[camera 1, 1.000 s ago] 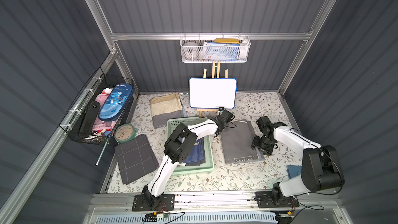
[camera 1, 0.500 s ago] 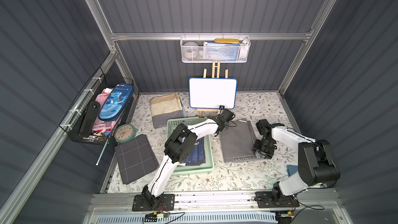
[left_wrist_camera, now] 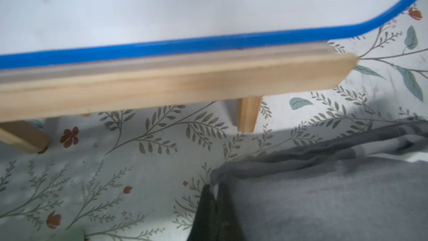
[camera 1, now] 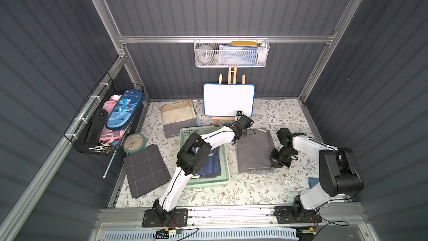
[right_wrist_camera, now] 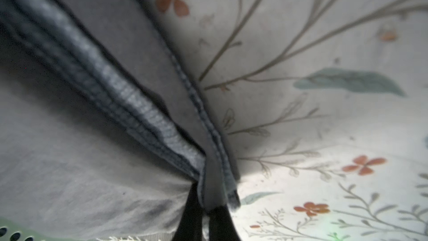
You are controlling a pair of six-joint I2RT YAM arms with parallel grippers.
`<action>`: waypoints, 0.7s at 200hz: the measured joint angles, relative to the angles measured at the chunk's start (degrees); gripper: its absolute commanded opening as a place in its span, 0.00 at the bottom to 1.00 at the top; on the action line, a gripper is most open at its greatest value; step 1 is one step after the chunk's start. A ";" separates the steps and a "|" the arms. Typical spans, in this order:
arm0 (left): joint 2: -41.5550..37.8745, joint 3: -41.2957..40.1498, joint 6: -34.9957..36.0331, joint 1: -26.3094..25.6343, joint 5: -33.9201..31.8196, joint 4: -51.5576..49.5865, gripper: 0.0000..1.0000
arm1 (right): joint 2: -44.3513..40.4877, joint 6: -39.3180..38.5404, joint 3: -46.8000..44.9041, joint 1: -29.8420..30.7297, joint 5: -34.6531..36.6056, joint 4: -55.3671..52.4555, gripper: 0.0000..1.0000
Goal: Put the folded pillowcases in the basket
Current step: Pick up the pillowcase from the center of the board.
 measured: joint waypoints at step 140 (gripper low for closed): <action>-12.41 1.14 -3.23 -0.11 1.55 -4.00 0.00 | -18.40 4.63 3.30 6.97 -3.21 -2.51 0.00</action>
